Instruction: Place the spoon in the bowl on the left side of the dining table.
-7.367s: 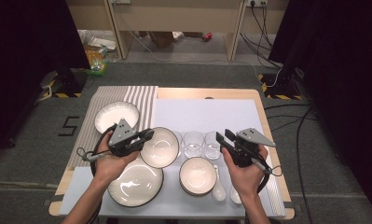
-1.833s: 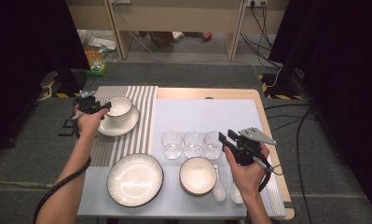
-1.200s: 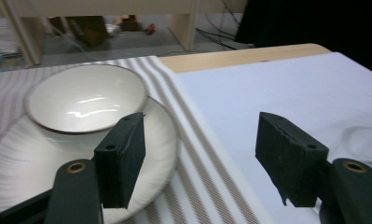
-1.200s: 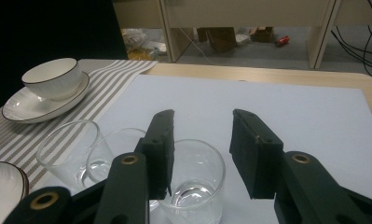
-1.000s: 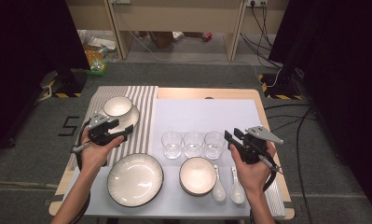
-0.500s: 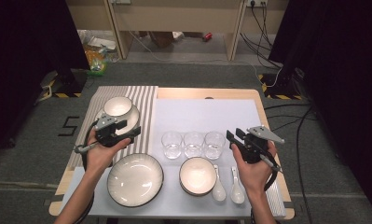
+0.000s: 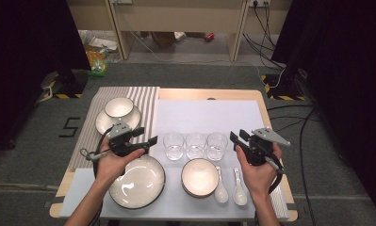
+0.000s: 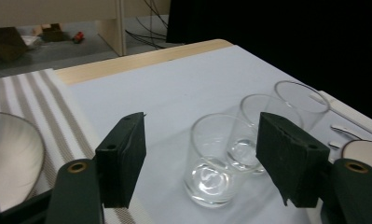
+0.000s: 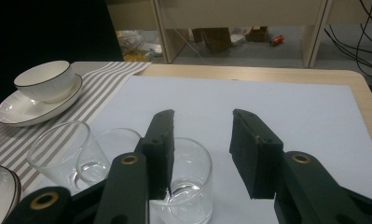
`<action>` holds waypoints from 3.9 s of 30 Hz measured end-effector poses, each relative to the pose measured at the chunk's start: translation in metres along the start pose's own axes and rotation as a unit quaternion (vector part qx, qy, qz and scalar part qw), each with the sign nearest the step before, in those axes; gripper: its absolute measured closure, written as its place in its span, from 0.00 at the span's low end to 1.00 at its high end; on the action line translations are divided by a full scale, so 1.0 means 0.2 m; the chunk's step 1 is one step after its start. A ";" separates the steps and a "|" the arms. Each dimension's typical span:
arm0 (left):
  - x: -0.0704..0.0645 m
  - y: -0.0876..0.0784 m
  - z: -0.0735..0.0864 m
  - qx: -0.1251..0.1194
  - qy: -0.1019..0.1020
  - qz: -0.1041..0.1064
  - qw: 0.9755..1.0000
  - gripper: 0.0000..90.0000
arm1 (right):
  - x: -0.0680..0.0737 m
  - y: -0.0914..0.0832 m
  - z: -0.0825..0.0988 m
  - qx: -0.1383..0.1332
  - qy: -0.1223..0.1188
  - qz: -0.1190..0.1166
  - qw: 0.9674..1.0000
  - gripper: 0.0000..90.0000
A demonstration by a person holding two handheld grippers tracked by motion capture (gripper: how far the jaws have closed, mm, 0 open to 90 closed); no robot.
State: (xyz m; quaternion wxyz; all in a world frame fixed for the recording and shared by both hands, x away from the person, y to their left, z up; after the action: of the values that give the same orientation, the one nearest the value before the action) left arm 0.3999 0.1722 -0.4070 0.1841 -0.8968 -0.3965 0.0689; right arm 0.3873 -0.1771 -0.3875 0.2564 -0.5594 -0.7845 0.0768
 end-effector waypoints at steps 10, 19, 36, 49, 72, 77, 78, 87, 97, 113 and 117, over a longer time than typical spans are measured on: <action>-0.11 0.05 -0.03 0.005 0.024 0.024 0.999 0.37 | -0.01 0.01 0.01 0.006 0.003 0.003 1.000 0.67; -0.17 0.09 -0.03 -0.009 0.035 0.040 0.999 0.36 | -0.06 0.01 0.04 0.031 0.007 0.016 0.999 0.67; -0.08 0.11 0.01 -0.037 0.037 0.004 0.999 0.32 | -0.22 0.07 0.30 0.211 0.055 0.061 0.974 0.72; -0.07 0.09 -0.03 -0.051 0.036 -0.001 0.998 0.32 | -0.27 0.07 0.41 0.303 0.095 0.074 0.945 0.80; -0.07 0.08 -0.04 -0.053 0.033 -0.002 0.998 0.33 | -0.21 0.09 0.45 0.347 0.107 0.088 0.928 0.86; -0.07 0.07 -0.04 -0.055 0.031 -0.001 0.998 0.33 | -0.18 0.13 0.49 0.365 0.094 0.088 0.922 0.87; -0.07 0.07 -0.04 -0.055 0.031 -0.001 0.998 0.33 | -0.18 0.13 0.50 0.368 0.095 0.085 0.921 0.88; -0.07 0.07 -0.04 -0.056 0.029 0.000 0.998 0.33 | -0.18 0.13 0.50 0.365 0.116 0.083 0.920 0.95; -0.06 0.07 -0.04 -0.062 0.017 0.004 0.998 0.34 | -0.18 0.06 0.43 0.310 0.120 0.067 0.941 0.95; -0.05 0.06 -0.05 -0.068 0.009 0.004 0.998 0.34 | -0.16 -0.01 0.31 0.218 0.105 0.042 0.969 0.96; -0.05 0.06 -0.04 -0.069 0.006 0.003 0.998 0.34 | -0.16 -0.03 0.28 0.195 0.101 0.036 0.975 0.96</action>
State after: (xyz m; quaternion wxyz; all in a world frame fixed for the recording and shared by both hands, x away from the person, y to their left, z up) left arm 0.4050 0.1551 -0.4038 0.1242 -0.9090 -0.3963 0.0362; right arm 0.3625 -0.1984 -0.4434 0.4354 -0.5315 -0.7036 0.1812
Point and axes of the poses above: each handheld gripper's, and its own axes: y roughly forward along the jaws, z roughly out of its underside, x roughly to its left, the point moved 4 cm from there along y, roughly forward along the jaws, and after that the axes turned 11 degrees about y, right-handed, at the moved point
